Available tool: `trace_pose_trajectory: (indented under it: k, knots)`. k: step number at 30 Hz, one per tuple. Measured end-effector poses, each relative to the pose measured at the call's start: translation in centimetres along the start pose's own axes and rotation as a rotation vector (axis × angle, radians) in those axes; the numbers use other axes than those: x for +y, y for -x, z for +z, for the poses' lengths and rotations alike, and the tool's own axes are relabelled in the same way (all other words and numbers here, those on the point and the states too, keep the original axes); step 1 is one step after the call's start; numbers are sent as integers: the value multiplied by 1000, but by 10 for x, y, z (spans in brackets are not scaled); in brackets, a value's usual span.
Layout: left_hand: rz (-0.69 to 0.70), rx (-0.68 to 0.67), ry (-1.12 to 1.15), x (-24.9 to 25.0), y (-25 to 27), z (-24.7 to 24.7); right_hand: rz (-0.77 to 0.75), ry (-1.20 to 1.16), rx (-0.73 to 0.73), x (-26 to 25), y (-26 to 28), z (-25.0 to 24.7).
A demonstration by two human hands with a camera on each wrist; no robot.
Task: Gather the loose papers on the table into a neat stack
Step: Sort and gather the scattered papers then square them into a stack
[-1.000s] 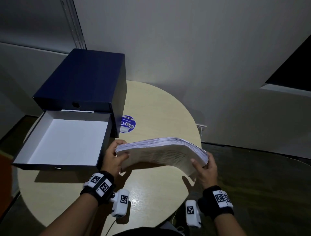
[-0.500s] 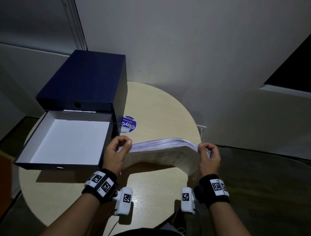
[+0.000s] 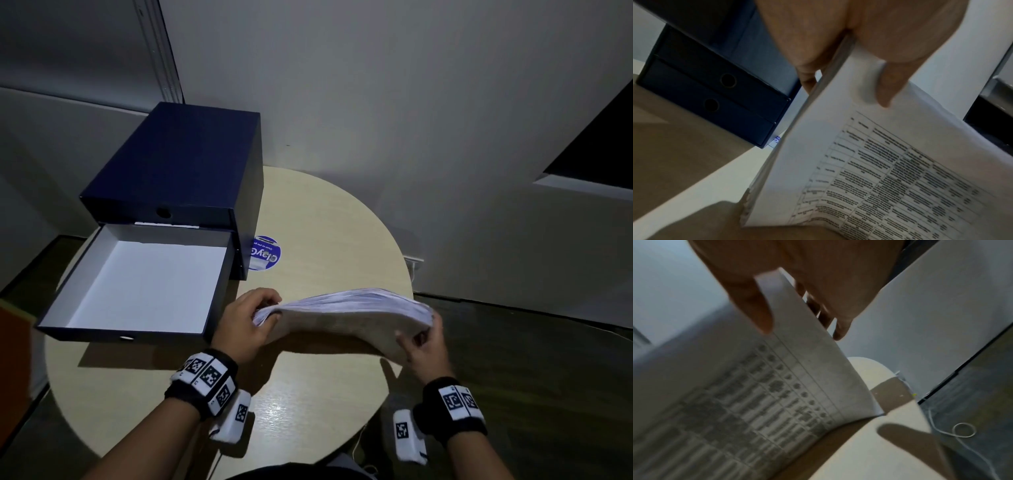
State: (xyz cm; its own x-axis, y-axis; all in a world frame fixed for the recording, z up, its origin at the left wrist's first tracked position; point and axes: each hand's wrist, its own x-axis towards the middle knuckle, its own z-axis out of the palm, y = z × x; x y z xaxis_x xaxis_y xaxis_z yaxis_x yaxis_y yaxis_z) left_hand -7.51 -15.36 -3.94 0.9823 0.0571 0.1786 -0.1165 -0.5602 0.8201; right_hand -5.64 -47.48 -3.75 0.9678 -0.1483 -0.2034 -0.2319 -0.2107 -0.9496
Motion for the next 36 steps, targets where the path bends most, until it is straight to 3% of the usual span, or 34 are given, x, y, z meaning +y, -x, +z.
trace_pose_trajectory:
  k: [5,8,11,13,14,16,18,19,21,23,25,29,36]
  knots:
    - [-29,70,-286,7,-10,-3,-136,175,93,-28,-14,6]
    - [122,20,-448,31,-24,-5,-574,400,101,-86,-17,10]
    - [209,-38,-281,69,-43,-3,-950,567,16,-148,-12,29]
    - [162,43,-85,80,-52,-6,-1091,577,34,-174,-8,38]
    - [135,119,-14,83,-56,-10,-1117,590,122,-180,-6,39]
    - [55,217,137,83,-58,-16,-1019,607,401,-175,-6,33]
    - [-25,206,366,80,-55,-19,-769,401,507,-155,-5,26]
    - [-55,189,467,77,-52,-21,-597,242,435,-141,-8,28]
    - [-94,159,575,70,-48,-24,-248,-2,132,-115,-14,35]
    - [-97,139,581,65,-47,-23,-74,-170,-120,-97,-19,44]
    - [-81,156,527,66,-48,-21,-70,-239,-135,-93,-19,53]
    - [-38,184,401,72,-43,-17,-255,-115,-13,-97,-8,67]
    - [-121,121,358,53,-30,-7,-183,44,19,-62,2,75]
